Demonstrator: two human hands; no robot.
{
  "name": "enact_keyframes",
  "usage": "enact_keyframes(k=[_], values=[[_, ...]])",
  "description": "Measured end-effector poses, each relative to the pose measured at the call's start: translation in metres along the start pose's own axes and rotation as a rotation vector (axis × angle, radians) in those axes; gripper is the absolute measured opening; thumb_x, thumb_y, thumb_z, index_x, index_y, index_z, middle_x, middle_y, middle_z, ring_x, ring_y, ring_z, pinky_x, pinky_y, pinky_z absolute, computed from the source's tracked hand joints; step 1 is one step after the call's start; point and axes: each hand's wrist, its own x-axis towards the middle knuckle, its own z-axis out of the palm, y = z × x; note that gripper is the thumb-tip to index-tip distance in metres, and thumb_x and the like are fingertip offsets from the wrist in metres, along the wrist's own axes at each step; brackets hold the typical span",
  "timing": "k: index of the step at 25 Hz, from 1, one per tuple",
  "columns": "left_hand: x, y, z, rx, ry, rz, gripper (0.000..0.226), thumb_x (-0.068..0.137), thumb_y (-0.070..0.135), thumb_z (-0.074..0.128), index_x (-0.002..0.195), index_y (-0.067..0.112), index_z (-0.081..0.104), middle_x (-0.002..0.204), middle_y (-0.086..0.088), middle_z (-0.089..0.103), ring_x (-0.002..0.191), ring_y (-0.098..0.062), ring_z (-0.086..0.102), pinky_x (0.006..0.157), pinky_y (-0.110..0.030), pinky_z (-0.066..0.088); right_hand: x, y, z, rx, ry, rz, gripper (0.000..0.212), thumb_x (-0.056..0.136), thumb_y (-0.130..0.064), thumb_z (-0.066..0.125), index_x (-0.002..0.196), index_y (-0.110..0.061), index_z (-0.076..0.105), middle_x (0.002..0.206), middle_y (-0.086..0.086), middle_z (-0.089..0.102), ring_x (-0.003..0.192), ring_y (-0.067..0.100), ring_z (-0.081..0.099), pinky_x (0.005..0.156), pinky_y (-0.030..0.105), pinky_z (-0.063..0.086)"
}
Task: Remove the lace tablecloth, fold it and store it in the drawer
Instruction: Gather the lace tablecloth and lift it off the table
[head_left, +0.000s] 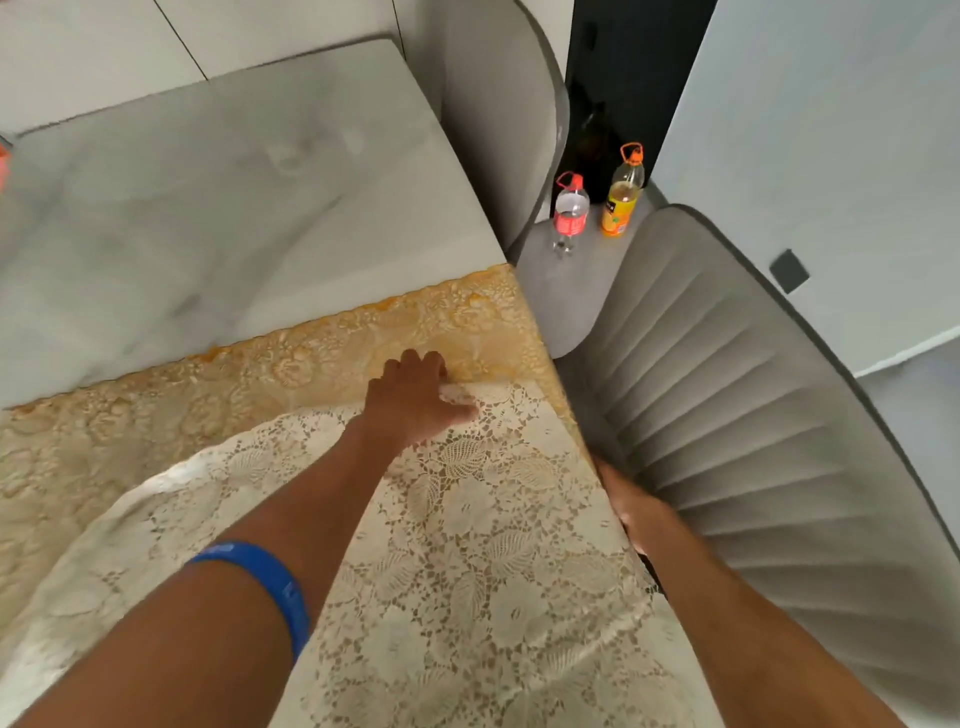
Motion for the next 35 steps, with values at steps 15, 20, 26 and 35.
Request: enact_keyframes(k=[15, 20, 26, 35], values=[[-0.033, 0.012, -0.038, -0.396, -0.530, -0.070, 0.034, 0.074, 0.041, 0.077, 0.093, 0.014, 0.067, 0.104, -0.008, 0.066, 0.094, -0.028, 0.062, 0.079, -0.034, 0.046, -0.077, -0.045, 0.030, 0.040, 0.264, -0.818, 0.026, 0.079, -0.019, 0.072, 0.092, -0.035, 0.056, 0.086, -0.005, 0.067, 0.061, 0.007, 0.063, 0.053, 0.031, 0.056], [-0.053, 0.010, -0.035, -0.975, -0.333, -0.252, 0.083, 0.065, 0.033, 0.086, 0.133, 0.002, 0.051, 0.123, -0.027, 0.060, 0.114, -0.043, 0.058, 0.104, -0.049, 0.046, -0.094, -0.061, 0.034, 0.030, 0.119, -0.770, 0.034, 0.083, -0.023, 0.070, 0.106, -0.046, 0.064, 0.094, -0.018, 0.073, 0.074, 0.012, 0.069, 0.073, 0.035, 0.054], [-0.109, 0.004, -0.072, -0.807, -0.329, 0.036, 0.029, 0.063, 0.042, 0.085, 0.078, 0.021, 0.072, 0.060, 0.012, 0.066, 0.053, -0.005, 0.058, 0.051, -0.017, 0.044, -0.145, -0.061, 0.005, 0.022, -0.236, -0.891, 0.016, 0.078, -0.006, 0.076, 0.092, -0.014, 0.076, 0.095, 0.011, 0.073, 0.082, 0.030, 0.066, 0.083, 0.043, 0.051], [-0.237, -0.021, -0.103, -0.610, 0.228, 0.349, 0.009, 0.082, 0.025, 0.077, 0.086, 0.018, 0.073, 0.088, -0.005, 0.074, 0.087, -0.022, 0.068, 0.080, -0.036, 0.049, -0.249, -0.037, 0.025, -0.308, -0.642, -0.916, 0.029, 0.076, 0.008, 0.058, 0.094, 0.031, 0.055, 0.143, -0.008, 0.056, 0.132, 0.015, 0.052, 0.114, 0.040, 0.039]])
